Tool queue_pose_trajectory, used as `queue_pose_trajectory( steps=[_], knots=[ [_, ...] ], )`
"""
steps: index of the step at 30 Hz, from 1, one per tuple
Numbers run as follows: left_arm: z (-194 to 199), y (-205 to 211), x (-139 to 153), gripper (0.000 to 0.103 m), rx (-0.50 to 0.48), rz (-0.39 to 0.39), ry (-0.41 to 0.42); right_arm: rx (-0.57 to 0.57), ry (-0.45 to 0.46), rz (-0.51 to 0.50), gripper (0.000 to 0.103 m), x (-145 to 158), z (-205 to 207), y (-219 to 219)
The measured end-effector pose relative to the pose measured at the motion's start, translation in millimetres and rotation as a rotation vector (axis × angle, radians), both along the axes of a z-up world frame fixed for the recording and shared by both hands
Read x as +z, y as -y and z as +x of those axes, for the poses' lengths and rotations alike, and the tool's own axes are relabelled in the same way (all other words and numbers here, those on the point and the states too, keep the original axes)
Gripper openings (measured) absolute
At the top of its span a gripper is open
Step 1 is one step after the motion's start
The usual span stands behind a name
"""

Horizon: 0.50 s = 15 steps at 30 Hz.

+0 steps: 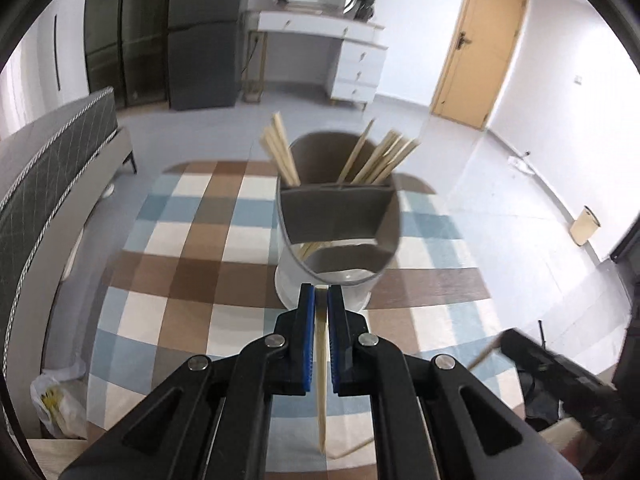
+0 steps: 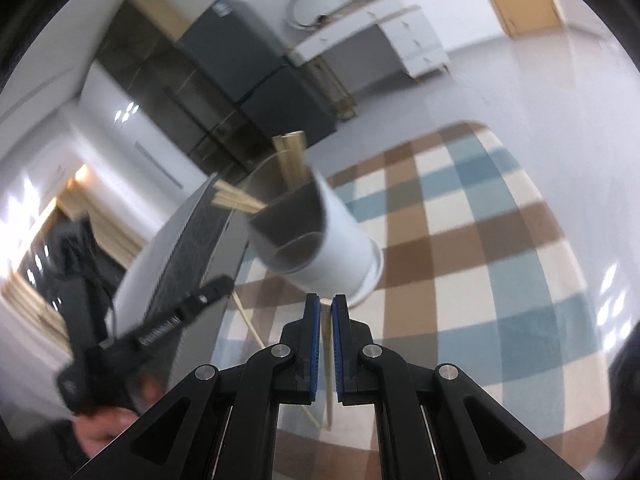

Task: Organize utensils
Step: 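Raise both held chopsticks up over the holder opening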

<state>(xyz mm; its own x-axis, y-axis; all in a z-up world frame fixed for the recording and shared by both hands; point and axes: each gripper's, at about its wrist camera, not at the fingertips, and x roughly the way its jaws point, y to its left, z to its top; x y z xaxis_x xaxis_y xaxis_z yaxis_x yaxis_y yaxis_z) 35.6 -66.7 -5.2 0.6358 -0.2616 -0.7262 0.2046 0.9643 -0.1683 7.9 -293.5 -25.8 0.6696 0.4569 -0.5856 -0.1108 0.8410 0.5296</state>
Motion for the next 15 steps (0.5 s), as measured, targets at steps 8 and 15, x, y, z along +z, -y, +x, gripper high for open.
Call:
queue_pose_trajectory(
  steps=[8, 15],
  knots=[
    [-5.3, -11.8, 8.7, 0.002, -0.050, 0.012, 0.048, -0.017, 0.036, -0.083, 0.005, 4.8, -27.4, -26.6],
    [-12.0, -18.0, 16.6, 0.002, -0.061, 0.004, 0.035, -0.039, 0.068, -0.121, 0.005, 18.0, -35.4, -33.1]
  ],
)
